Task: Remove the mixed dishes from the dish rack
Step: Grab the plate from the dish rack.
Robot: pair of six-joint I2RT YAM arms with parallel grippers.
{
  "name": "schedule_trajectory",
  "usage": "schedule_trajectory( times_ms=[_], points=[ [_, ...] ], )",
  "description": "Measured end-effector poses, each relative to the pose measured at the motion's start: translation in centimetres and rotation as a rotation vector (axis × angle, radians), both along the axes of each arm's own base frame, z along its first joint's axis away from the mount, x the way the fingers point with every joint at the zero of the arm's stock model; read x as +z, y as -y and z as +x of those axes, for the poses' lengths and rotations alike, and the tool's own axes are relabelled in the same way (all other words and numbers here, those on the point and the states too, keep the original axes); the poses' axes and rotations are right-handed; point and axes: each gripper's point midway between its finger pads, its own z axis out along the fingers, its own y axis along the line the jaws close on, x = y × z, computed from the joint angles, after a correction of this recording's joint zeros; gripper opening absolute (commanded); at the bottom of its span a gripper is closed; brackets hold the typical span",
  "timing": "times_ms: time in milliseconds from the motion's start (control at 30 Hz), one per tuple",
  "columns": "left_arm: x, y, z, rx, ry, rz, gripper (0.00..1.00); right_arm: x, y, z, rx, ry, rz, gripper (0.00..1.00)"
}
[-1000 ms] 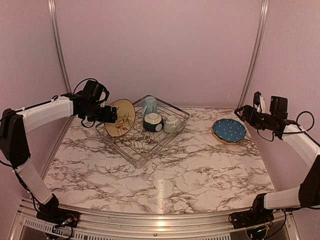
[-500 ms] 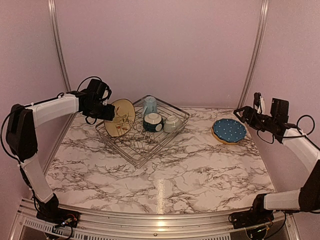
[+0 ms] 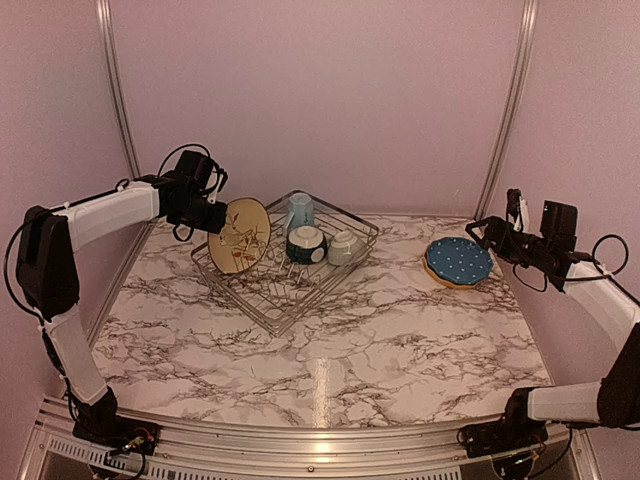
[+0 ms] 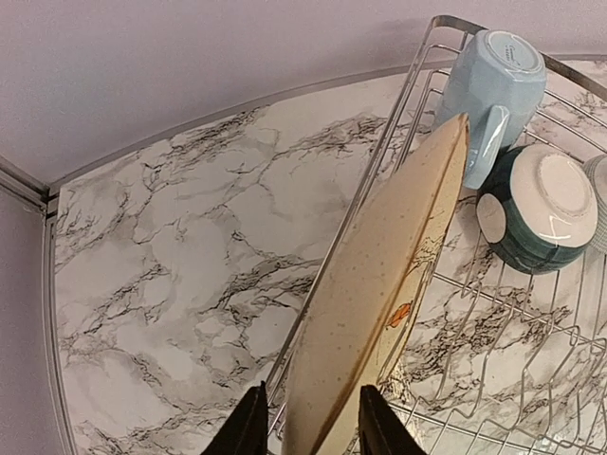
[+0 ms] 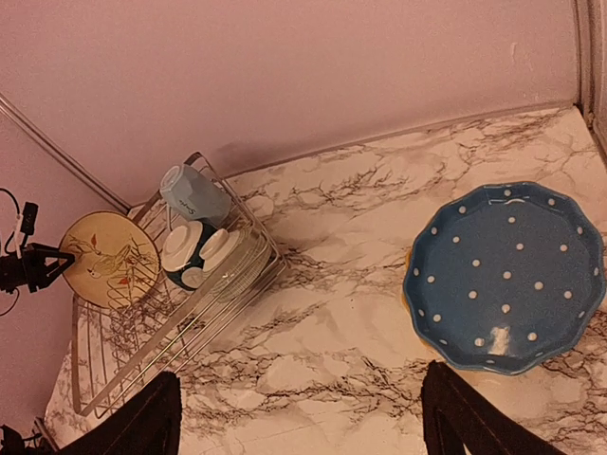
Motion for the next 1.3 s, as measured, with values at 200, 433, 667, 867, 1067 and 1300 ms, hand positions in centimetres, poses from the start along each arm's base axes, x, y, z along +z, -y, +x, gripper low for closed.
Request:
schedule_trajectory(
  times_ms=[200, 433, 667, 867, 1067, 1300],
  points=[
    [0.3, 0.2, 0.0, -0.026, 0.001, 0.008, 0.17, -0.5, -0.1, -0.6, 0.001, -0.005, 0.004, 0.84],
    [0.2, -0.1, 0.0, -0.077, -0.001, 0.052, 0.04, 0.0, -0.2, -1.2, 0.0, 0.016, 0.003, 0.84],
    [0.2, 0.1, -0.1, -0.104, 0.001, 0.076, 0.0, 0.1, -0.2, -1.2, 0.0, 0.017, 0.003, 0.84],
    [0.4, 0.3, -0.6, -0.111, 0.009, 0.11, 0.0, 0.1, -0.2, -1.2, 0.0, 0.018, 0.004, 0.84],
    [0.8, 0.4, -2.3, -0.113, 0.015, 0.129, 0.0, 0.1, -0.2, -1.2, -0.001, 0.016, 0.007, 0.84],
    [2.0, 0.4, -3.7, -0.09, 0.028, 0.154, 0.0, 0.2, -0.2, -1.2, -0.006, 0.013, 0.021, 0.83]
  ],
)
